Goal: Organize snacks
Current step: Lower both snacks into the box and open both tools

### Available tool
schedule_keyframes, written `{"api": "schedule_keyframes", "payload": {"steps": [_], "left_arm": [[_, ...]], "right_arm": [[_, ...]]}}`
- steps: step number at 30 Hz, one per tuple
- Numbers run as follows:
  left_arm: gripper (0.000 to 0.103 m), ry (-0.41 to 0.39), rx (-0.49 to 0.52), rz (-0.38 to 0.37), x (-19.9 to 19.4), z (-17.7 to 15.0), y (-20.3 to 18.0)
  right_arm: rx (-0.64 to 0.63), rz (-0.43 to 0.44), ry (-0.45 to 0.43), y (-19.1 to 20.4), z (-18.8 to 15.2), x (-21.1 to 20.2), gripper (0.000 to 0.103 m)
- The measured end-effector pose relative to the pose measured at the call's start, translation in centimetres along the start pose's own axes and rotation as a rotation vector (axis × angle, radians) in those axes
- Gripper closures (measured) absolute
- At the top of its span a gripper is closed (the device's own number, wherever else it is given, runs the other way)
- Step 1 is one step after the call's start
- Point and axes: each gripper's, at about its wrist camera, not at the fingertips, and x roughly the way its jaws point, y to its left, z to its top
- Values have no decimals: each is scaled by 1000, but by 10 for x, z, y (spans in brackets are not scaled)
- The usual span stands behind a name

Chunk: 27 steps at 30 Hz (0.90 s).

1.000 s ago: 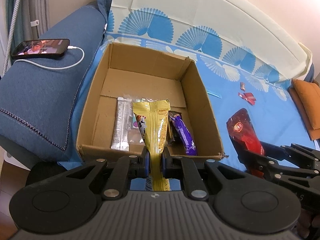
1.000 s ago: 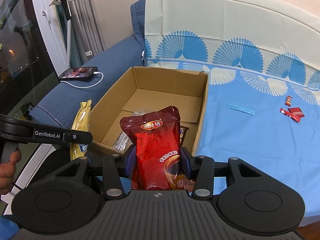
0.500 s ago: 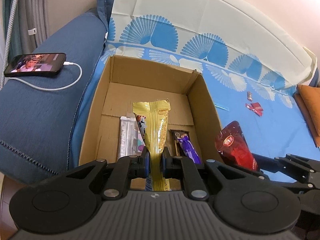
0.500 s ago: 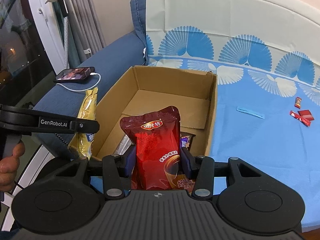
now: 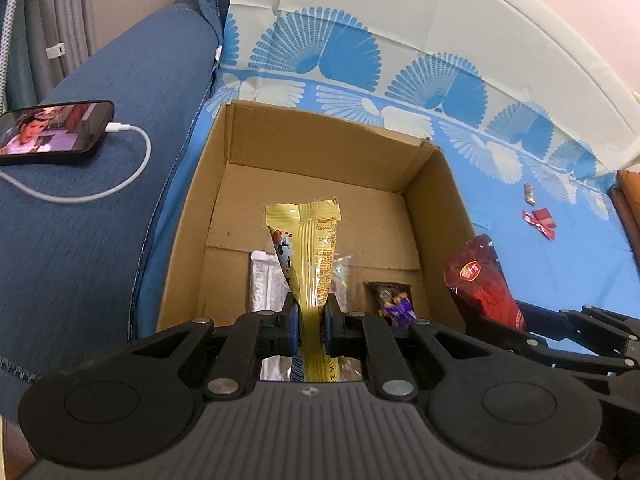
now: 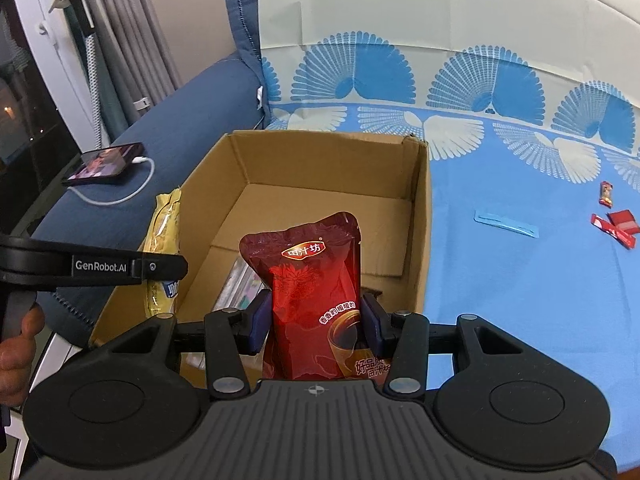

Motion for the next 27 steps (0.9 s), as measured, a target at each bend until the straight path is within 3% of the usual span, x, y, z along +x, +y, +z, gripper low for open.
{"api": "schedule_keyframes", "payload": {"steps": [21, 23, 25, 27], "left_arm": [[90, 20, 33, 65, 87, 58, 1], [73, 17, 43, 77, 90, 64, 2], [3, -4, 23, 103, 85, 69, 5], [0, -76, -12, 144, 70, 65, 7]], "right_arm": [[30, -38, 27, -17, 53, 94, 51], [46, -17, 22, -19, 61, 99, 45], [70, -6, 12, -21, 68, 97, 30], [74, -27, -7, -23, 72, 90, 15]]}}
